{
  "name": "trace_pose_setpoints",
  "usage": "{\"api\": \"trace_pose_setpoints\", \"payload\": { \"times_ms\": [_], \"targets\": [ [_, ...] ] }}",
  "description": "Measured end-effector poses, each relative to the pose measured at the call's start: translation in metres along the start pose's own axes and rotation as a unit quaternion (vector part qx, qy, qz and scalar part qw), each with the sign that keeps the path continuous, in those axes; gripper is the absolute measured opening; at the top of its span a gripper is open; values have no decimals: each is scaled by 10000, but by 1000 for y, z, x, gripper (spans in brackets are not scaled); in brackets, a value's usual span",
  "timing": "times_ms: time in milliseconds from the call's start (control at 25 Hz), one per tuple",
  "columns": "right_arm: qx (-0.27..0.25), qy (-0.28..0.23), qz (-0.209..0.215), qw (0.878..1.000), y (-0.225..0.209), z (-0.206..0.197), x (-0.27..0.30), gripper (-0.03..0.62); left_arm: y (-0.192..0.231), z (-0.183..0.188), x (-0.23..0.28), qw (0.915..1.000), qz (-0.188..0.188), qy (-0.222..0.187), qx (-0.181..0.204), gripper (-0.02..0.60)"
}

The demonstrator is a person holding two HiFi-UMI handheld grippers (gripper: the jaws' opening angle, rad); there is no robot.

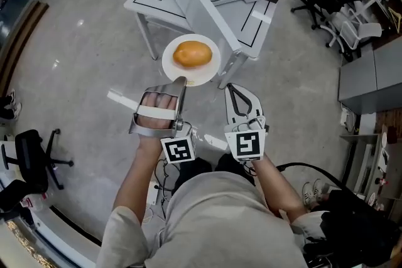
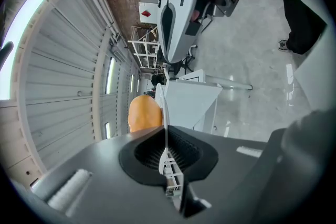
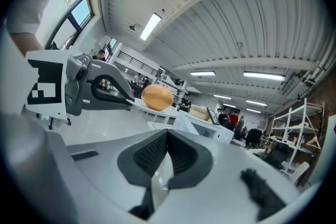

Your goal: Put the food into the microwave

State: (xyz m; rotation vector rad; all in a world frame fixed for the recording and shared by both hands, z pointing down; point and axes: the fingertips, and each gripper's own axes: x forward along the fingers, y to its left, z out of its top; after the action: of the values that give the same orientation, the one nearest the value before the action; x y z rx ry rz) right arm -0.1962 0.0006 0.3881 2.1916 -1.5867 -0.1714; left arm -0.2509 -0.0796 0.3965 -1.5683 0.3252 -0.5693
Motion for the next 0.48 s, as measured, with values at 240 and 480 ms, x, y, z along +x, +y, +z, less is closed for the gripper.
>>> {"api": "trace_pose_setpoints", "payload": {
  "times_ms": [240,480],
  "targets": [
    [77,218,-542,9983,-69,-33,-38,12,5,82,23,9982,-99,-591,6,23],
    [217,458,-1063,9930,-130,-70,-83,12,8,161,43,9936,-101,-1118,116,23]
  ]
}}
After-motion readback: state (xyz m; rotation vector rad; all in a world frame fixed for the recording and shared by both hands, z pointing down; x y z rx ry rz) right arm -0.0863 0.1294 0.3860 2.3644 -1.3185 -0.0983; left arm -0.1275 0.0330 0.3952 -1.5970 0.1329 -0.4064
